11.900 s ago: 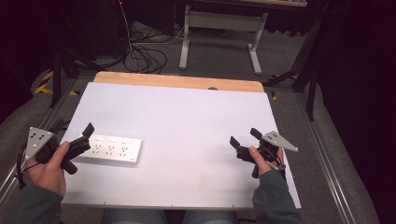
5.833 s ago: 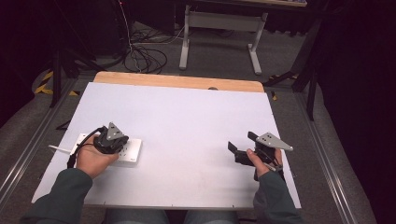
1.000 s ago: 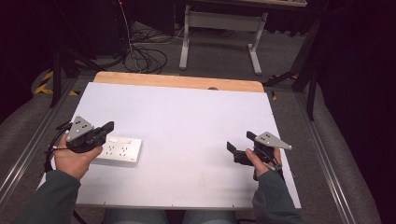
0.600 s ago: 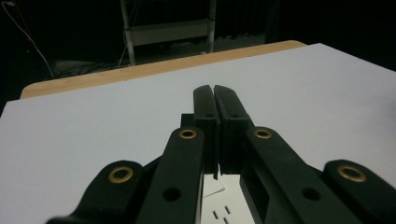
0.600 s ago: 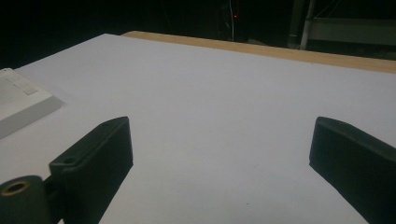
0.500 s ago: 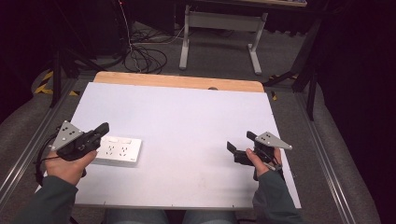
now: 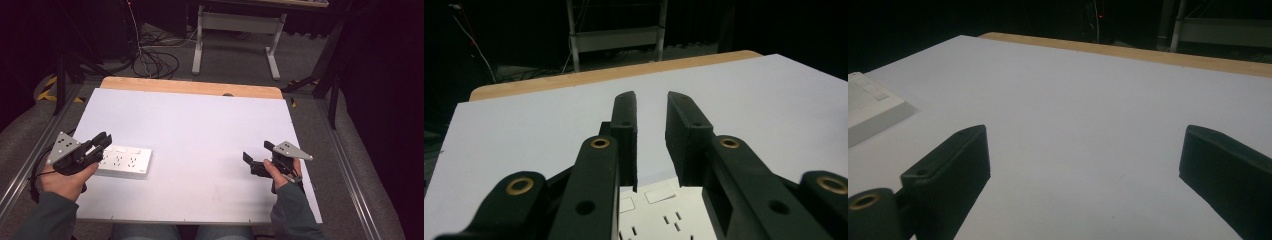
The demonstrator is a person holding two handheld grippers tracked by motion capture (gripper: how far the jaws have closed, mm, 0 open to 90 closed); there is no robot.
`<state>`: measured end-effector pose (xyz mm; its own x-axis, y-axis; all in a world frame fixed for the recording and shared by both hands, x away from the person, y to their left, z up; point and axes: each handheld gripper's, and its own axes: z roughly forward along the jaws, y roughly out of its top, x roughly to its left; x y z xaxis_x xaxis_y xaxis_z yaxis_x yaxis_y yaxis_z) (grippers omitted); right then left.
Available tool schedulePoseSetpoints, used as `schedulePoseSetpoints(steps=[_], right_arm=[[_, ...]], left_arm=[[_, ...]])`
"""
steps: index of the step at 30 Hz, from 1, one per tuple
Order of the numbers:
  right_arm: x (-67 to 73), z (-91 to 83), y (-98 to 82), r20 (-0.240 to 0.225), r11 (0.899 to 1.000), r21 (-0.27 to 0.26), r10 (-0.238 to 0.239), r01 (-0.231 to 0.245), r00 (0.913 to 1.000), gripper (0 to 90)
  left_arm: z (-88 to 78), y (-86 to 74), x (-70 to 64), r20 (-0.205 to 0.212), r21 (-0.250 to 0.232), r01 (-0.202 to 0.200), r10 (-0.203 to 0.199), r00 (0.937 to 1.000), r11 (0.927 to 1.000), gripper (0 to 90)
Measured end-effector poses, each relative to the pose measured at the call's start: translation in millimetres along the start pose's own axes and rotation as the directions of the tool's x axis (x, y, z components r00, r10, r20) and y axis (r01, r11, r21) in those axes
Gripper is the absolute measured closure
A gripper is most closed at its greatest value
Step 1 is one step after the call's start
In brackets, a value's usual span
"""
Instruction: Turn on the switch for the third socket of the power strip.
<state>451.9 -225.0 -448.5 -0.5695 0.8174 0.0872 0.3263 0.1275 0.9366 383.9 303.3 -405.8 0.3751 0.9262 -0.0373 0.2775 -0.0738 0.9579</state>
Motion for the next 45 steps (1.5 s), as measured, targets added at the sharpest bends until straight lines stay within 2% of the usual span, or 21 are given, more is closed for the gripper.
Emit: schedulePoseSetpoints(steps=[9,17,20,26,31,33,38,40,45], right_arm=[[0.2,0.6,0.3,-0.003,1.0,-0.001,-0.005,0.005,1.0,6.6],[0.3,0.5,0.4,-0.003,1.0,-0.001,-0.006,0.006,1.0,6.6],[0.3,0.5,0.4,-0.004,1.0,0.002,-0.004,0.004,1.0,6.6],[0.0,0.6,0.3,-0.003,1.0,0.004,-0.004,0.004,1.0,6.5],[0.0,0.5,0.1,-0.003,1.0,0.006,-0.002,0.002,1.0,6.4],[-0.2,0.2,0.0,-0.004,1.0,0.005,-0.003,0.003,1.0,6.4],[-0.7,-0.2,-0.1,-0.004,1.0,0.005,-0.007,0.007,1.0,6.4],[-0.6,0.0,-0.1,-0.003,1.0,0.005,-0.006,0.006,1.0,6.4],[-0.4,0.2,-0.1,-0.004,1.0,0.005,-0.005,0.005,1.0,6.5]], left_arm=[[-6.2,-3.0,3.3,-0.007,-0.007,0.022,-0.022,0.9997,0.9997,66.4],[-5.4,-5.2,3.5,0.005,0.017,0.017,-0.017,0.9998,0.9997,57.9],[-5.6,-5.5,4.4,0.002,0.021,0.03,-0.03,0.9996,0.9993,54.9],[-3.9,-7.2,7.7,-0.017,0.04,0.064,-0.063,0.9979,0.9971,38.6],[-3.3,-6.6,6.4,-0.003,0.037,0.049,-0.049,0.9988,0.9981,38.2],[-2.6,-7.0,6.7,0.0,0.042,0.056,-0.056,0.9984,0.9975,36.7],[-0.4,-7.4,6.5,0.012,0.056,0.077,-0.078,0.9969,0.9954,25.1],[-0.5,-7.4,6.6,0.024,0.055,0.08,-0.081,0.9964,0.9953,23.2],[0.1,-8.4,9.1,0.017,0.055,0.087,-0.089,0.9959,0.9946,17.5]])
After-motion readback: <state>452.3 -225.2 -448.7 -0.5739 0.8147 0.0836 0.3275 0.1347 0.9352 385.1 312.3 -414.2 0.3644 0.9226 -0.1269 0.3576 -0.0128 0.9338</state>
